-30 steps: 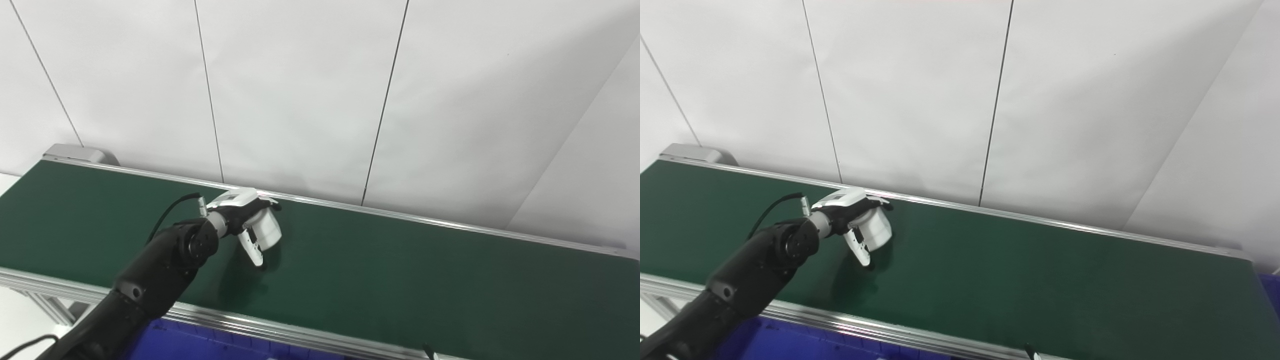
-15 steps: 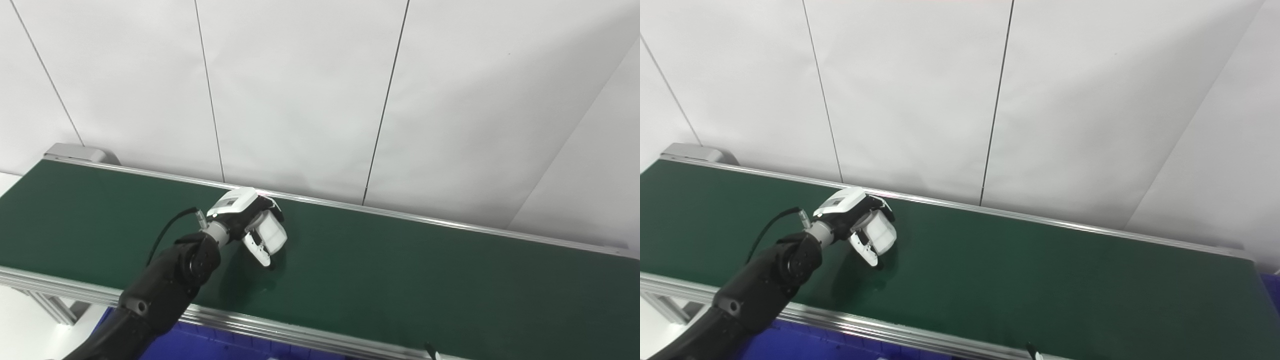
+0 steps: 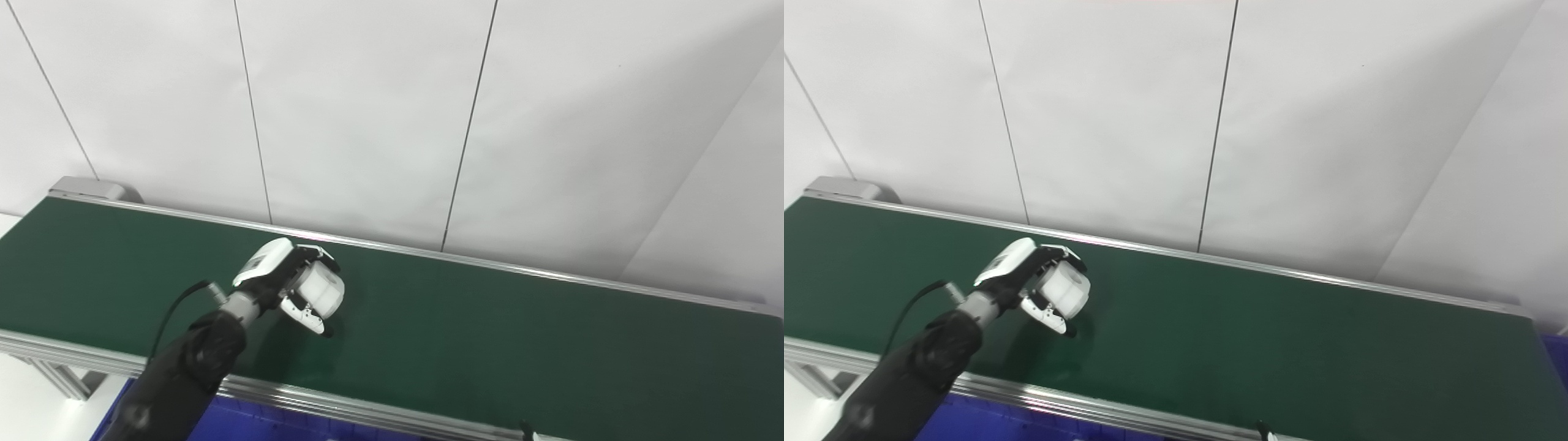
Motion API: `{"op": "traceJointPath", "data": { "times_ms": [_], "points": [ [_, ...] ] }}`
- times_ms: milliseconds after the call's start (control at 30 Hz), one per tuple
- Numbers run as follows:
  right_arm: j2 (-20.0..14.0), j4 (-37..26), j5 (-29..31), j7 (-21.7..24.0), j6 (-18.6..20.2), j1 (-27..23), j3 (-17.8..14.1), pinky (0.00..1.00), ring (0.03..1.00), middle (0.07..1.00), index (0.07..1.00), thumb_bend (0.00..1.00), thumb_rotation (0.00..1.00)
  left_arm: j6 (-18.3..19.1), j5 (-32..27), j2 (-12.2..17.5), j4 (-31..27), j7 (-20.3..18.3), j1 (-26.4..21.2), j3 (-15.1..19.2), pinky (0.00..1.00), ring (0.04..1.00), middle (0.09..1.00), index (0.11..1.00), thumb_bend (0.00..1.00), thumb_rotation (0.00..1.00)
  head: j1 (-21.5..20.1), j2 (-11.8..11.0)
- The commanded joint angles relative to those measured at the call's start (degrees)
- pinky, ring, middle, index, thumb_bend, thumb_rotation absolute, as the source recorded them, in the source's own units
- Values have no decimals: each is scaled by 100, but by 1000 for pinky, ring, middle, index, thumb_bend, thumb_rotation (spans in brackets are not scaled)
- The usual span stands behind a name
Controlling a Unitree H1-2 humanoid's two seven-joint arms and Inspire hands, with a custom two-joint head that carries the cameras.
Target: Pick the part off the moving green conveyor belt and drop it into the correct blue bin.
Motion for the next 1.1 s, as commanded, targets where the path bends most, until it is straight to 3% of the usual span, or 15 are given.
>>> {"op": "traceJointPath", "data": {
  "times_ms": [0, 167, 367, 567, 733, 967, 1067],
  "points": [
    [13, -263, 3, -37, -332, -11, 12, 958, 973, 998, 1000, 770, 887, -314, -312, 170, -603, -97, 68, 175, 494, 490, 524, 450, 497, 0, -129, 44],
    [100, -381, -41, 58, -328, 72, -87, 925, 964, 1000, 1000, 764, 858, -828, -735, 271, -1175, -195, 683, 411, 495, 486, 525, 456, 498, 0, -406, 179],
    [309, -649, -153, 342, -280, 245, -383, 901, 941, 970, 1000, 780, 834, -1189, -1364, 368, -1400, -555, 1559, 506, 486, 473, 530, 458, 498, 0, -1013, 541],
    [602, -1031, -123, 806, -48, 378, -671, 922, 949, 975, 1000, 784, 795, -1694, -1442, 243, -874, -747, 1975, 358, 540, 512, 516, 451, 497, 0, -1494, 835],
    [808, -1137, -277, 1006, -43, 410, -893, 902, 929, 956, 1000, 774, 786, -2138, -1348, 94, -419, -876, 2123, 36, 539, 500, 514, 461, 498, 0, -1559, 922],
    [957, -1219, -233, 1287, -118, 449, -1142, 879, 903, 927, 995, 772, 794, -1979, -209, -155, -152, -636, 2251, -378, 539, 489, 516, 465, 500, 0, -1480, 1055],
    [999, -1252, -212, 1385, -116, 479, -1225, 878, 898, 922, 992, 782, 791, -1602, 51, -242, -120, -745, 2213, -523, 465, 448, 512, 493, 499, 0, -1454, 1070]
  ]
}}
